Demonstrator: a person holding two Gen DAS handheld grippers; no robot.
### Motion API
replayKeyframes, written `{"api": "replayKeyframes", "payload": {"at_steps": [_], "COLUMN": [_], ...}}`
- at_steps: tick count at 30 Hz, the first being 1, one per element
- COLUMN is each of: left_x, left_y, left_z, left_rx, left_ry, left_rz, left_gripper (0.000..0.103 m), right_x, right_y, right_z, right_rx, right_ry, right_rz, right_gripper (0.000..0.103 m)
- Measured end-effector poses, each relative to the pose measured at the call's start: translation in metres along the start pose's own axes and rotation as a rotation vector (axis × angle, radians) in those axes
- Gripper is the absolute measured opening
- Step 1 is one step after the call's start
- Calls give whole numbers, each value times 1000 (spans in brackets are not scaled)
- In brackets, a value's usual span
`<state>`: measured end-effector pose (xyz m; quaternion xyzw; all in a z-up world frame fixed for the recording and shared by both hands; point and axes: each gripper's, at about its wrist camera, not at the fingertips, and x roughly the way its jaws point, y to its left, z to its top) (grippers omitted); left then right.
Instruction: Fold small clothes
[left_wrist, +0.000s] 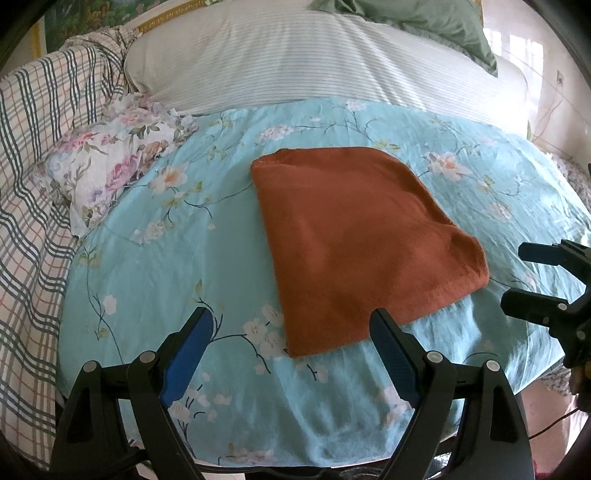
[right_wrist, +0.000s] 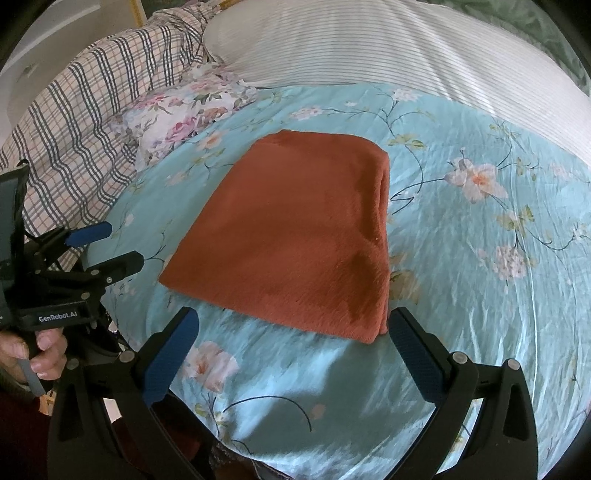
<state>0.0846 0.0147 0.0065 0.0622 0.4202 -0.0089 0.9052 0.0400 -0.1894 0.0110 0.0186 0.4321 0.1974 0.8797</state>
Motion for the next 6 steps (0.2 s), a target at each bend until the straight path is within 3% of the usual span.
{"api": "replayKeyframes", "payload": {"at_steps": [6], "left_x": [6], "left_y": [3], "left_z": [3], "left_rx": [1], "left_ry": [4], "left_rz": [-1], "left_gripper": [87], "right_x": [8], "right_y": [-6], "right_z": [2], "right_rx": [11], "right_ry": [5], "right_rz": [5], "right_gripper": [102]}}
